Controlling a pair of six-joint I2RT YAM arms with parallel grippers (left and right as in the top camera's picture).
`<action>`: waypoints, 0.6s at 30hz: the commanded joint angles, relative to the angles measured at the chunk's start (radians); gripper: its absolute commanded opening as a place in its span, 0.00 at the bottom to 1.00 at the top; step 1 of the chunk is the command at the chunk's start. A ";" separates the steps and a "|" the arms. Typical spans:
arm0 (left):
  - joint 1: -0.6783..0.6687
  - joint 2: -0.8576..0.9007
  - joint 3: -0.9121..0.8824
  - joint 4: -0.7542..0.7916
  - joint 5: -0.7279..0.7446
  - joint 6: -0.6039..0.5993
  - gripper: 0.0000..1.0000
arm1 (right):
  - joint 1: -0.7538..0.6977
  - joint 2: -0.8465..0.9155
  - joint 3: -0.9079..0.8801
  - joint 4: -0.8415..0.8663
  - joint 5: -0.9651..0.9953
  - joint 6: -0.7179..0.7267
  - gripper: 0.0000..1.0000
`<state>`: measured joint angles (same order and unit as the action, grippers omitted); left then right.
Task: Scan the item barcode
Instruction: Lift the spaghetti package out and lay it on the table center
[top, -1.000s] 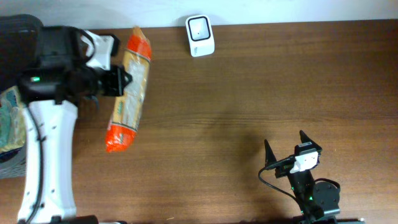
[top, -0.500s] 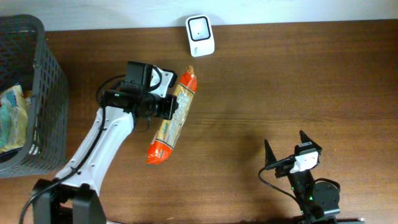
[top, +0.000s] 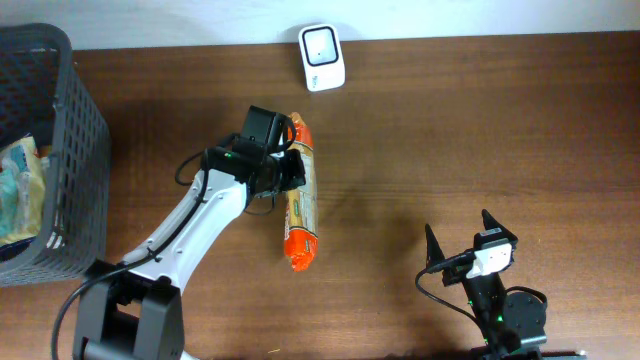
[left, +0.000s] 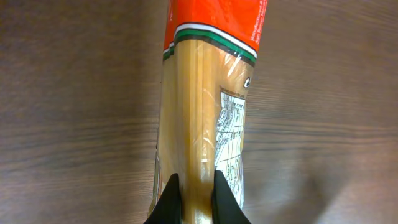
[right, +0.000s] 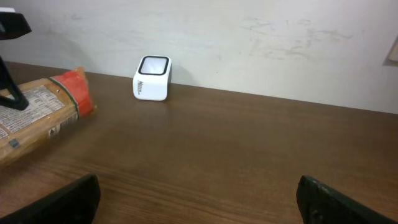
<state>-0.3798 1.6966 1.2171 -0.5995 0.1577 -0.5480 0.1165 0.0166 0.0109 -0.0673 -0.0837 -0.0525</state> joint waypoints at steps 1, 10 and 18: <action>-0.005 -0.002 -0.016 0.008 -0.051 -0.051 0.00 | -0.006 -0.004 -0.005 -0.004 -0.006 0.000 0.99; -0.018 0.078 -0.029 0.145 0.058 -0.122 0.00 | -0.006 -0.004 -0.005 -0.004 -0.006 0.000 0.99; -0.129 0.202 -0.029 0.457 0.060 -0.339 0.00 | -0.006 -0.004 -0.005 -0.004 -0.006 0.000 0.99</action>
<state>-0.5095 1.8751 1.1721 -0.1646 0.1921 -0.8070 0.1165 0.0166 0.0109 -0.0673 -0.0837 -0.0528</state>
